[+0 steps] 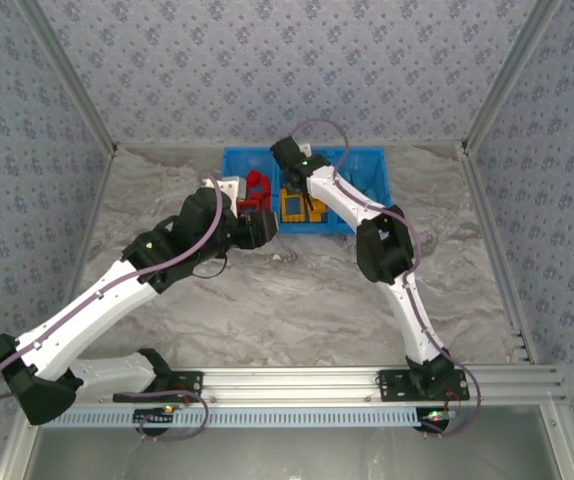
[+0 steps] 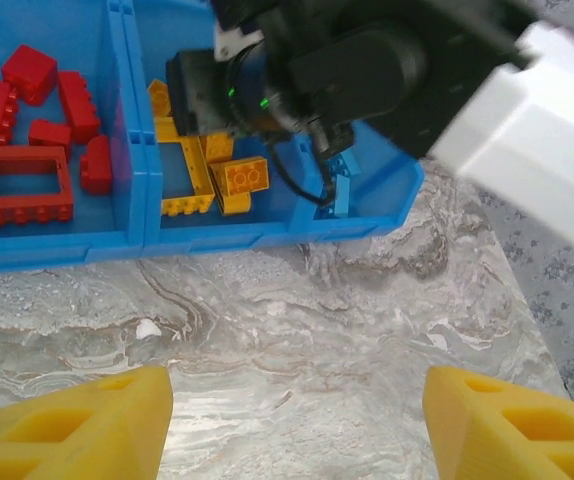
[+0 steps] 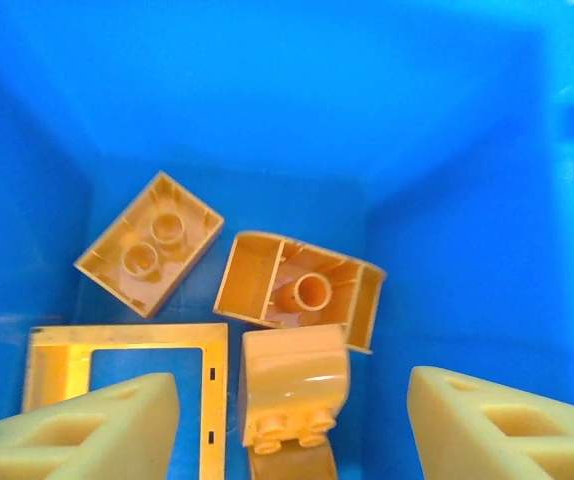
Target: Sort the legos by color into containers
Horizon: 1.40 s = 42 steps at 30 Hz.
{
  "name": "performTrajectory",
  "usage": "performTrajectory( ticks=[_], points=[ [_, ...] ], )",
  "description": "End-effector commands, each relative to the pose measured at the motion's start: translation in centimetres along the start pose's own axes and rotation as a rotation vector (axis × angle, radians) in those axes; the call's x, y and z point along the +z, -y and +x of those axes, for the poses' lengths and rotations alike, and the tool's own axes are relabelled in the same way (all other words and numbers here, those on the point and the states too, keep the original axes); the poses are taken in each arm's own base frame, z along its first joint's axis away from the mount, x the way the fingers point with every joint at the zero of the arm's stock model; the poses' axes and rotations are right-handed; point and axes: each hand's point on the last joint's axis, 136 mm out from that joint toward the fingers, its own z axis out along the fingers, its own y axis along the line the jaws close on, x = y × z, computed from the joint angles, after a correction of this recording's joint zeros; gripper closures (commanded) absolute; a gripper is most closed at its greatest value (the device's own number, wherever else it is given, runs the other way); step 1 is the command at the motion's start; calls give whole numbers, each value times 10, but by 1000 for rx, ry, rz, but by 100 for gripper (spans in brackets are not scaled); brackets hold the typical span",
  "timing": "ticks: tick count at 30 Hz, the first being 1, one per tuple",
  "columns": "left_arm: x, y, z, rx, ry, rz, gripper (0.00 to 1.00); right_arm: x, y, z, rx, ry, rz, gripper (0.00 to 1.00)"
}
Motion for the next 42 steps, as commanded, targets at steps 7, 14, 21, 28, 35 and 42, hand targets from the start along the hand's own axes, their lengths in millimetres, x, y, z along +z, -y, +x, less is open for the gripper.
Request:
performTrajectory(
  ticks=[7,14,21,28,35,42],
  points=[
    [-18,-3,19,-18,-139,-12,32,-143,53,-68,144,210,-59,36],
    [-38,-45,34,-74,-173,-175,2,-220,103,-11,202,286,-144,22],
    [-55,-137,31,-139,-81,-422,2,-243,174,89,238,286,-53,0],
    [-114,-242,2,36,324,-1011,2,-256,263,147,379,524,186,0],
    [-52,-304,24,197,230,-983,2,-176,259,197,214,449,147,0],
    [0,-360,29,126,214,-879,2,-115,296,237,466,431,207,0]
  ],
)
